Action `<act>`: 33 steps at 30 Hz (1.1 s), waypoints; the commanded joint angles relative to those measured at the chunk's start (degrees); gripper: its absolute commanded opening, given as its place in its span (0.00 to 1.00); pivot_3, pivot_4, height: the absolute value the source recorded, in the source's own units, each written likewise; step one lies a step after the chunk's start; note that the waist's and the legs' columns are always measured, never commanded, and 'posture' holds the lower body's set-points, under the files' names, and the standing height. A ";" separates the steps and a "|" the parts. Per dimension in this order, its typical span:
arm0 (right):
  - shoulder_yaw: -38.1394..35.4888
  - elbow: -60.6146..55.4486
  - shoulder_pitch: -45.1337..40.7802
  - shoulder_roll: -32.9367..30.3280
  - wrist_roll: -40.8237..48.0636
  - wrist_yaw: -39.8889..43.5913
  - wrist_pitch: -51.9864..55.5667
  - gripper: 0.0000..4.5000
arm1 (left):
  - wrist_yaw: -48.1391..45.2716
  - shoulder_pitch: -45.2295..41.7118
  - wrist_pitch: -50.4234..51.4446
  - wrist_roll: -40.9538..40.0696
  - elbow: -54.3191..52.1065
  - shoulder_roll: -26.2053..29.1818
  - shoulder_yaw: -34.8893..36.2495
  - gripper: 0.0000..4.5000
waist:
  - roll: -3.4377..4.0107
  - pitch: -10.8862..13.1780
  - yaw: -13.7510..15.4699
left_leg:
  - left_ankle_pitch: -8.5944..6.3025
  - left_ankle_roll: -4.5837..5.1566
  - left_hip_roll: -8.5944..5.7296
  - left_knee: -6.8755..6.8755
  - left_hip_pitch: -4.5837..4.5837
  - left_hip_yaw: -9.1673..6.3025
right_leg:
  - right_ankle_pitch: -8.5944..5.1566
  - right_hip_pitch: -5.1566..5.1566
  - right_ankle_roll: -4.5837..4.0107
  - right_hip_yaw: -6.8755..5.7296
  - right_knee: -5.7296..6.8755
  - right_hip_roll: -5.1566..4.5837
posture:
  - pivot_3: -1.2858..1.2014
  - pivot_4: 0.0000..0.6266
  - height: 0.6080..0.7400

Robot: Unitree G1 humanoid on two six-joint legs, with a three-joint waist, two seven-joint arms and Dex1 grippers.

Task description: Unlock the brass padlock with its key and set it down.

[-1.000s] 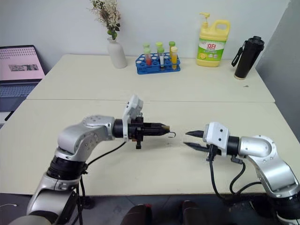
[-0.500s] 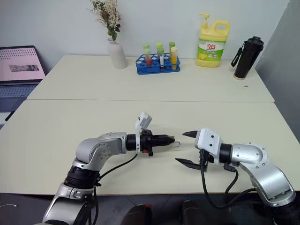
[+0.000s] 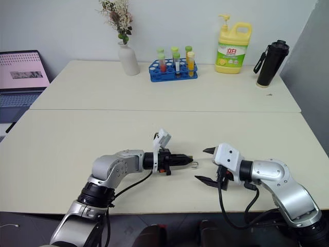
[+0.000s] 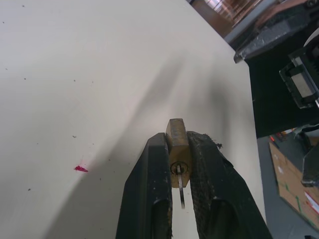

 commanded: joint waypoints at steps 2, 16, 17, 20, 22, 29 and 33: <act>-1.17 -0.25 0.63 -0.56 -0.51 0.09 -2.05 1.00 | -0.46 -1.05 -1.44 0.73 -0.17 -0.45 -0.18 0.12 | 0.00 0.00 0.00 | 0.00 0.00 0.00 0.00 0.00 0.00 | 0.00 0.00 0.00 0.00 0.00 0.00 | 0.52 0.24 1.00; -3.17 0.95 1.77 -1.72 -0.11 0.77 -3.50 1.00 | -0.10 -4.64 -11.51 6.00 3.54 -1.55 1.16 0.97 | 0.00 0.00 0.04 | 0.00 0.00 -0.02 0.00 -0.01 0.01 | 0.00 0.00 0.01 0.00 -0.01 0.00 | 0.52 0.24 1.00; -3.33 0.89 1.81 -1.74 -0.02 0.74 -3.41 1.00 | 0.29 -4.93 -12.92 6.48 3.65 -1.58 1.51 0.97 | 0.00 0.00 0.05 | 0.00 0.00 -0.02 0.00 -0.01 0.01 | 0.00 0.00 0.01 0.01 -0.01 0.00 | 0.52 0.24 1.00; -4.07 0.50 1.98 -1.83 0.26 0.72 -3.17 1.00 | 0.47 -5.54 -18.75 8.18 0.21 0.47 3.01 0.97 | 0.00 0.00 0.02 | 0.00 0.00 -0.02 -0.01 -0.01 0.02 | 0.00 0.00 0.01 0.01 -0.01 0.00 | 0.52 0.24 1.00; -4.96 0.02 2.00 -1.90 1.01 0.85 -2.82 1.00 | -1.93 -4.12 -22.39 9.93 -6.39 6.15 3.79 0.97 | -0.01 0.00 -0.11 | 0.00 0.00 0.00 -0.02 -0.02 0.02 | 0.00 -0.01 0.00 0.03 -0.02 0.00 | 0.52 0.24 1.00; -6.56 1.66 1.57 -3.25 1.97 3.15 -4.30 1.00 | -12.02 8.40 -23.05 8.29 -21.71 26.32 8.23 0.97 | 0.12 -0.06 -0.38 | 0.00 -0.01 0.14 -0.17 0.08 0.06 | -0.01 -0.05 -0.02 0.07 -0.02 -0.03 | 0.52 0.24 1.00; -7.09 0.94 1.42 -3.86 4.77 6.07 -3.60 1.00 | -12.65 13.75 -25.01 8.66 -24.61 30.73 11.02 0.97 | 0.05 -0.02 0.39 | 0.00 0.00 0.03 -0.05 -0.02 0.05 | -0.02 -0.03 -0.01 -0.05 -0.08 -0.05 | 0.52 0.24 1.00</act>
